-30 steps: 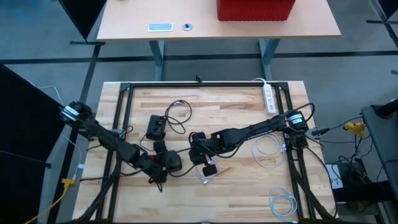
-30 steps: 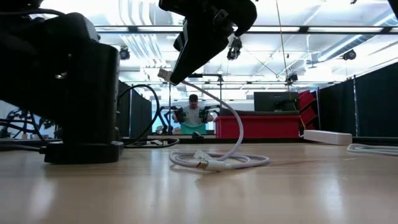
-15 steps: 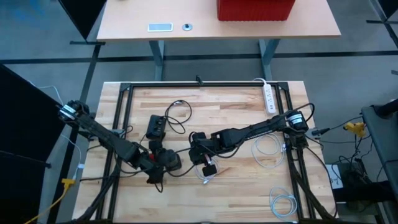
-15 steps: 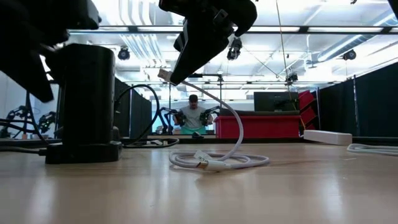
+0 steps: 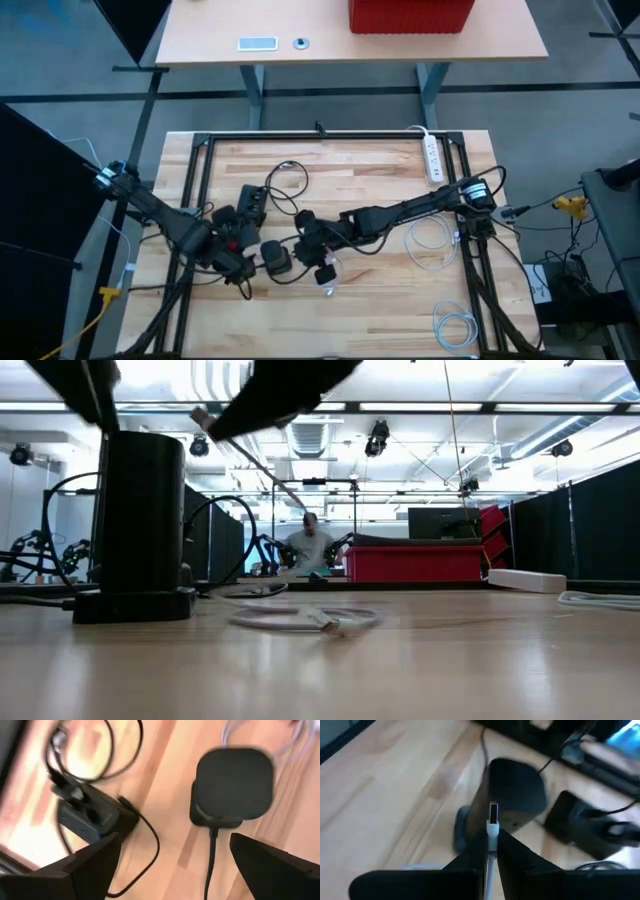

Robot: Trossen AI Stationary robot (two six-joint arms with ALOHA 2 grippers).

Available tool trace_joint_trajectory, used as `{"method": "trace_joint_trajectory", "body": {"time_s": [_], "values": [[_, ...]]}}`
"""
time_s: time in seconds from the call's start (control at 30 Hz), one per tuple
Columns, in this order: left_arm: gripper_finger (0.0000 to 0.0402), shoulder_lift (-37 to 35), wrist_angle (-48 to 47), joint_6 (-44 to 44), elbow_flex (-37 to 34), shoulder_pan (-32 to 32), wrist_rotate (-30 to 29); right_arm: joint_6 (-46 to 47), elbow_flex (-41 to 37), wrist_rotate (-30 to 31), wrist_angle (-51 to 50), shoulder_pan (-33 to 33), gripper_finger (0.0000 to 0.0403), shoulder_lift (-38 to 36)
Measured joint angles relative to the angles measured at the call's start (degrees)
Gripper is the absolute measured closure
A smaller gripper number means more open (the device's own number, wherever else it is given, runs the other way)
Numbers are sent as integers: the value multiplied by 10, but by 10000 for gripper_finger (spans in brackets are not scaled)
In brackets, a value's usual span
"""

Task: Insert USB
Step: Insert bottom left white charger cable into the bottom black outlet extension

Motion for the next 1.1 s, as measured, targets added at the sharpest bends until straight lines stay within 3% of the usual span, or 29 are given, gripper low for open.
{"method": "trace_joint_trajectory", "body": {"time_s": [0.2, 0.3, 0.57, 1.1], "values": [[41, -1, 23, 9, 24, -59, -153, -1, 0, 42, 40, 0, 389, -13], [41, -1, 71, 49, 21, -70, -202, -10, 3, 44, 56, 0, 389, -13], [78, 4, 251, 216, -20, -70, -206, -29, 7, 45, 89, 0, 389, -13], [297, 3, 275, 191, -31, -58, -209, -51, 7, 44, 90, 2, 389, -13]]}}
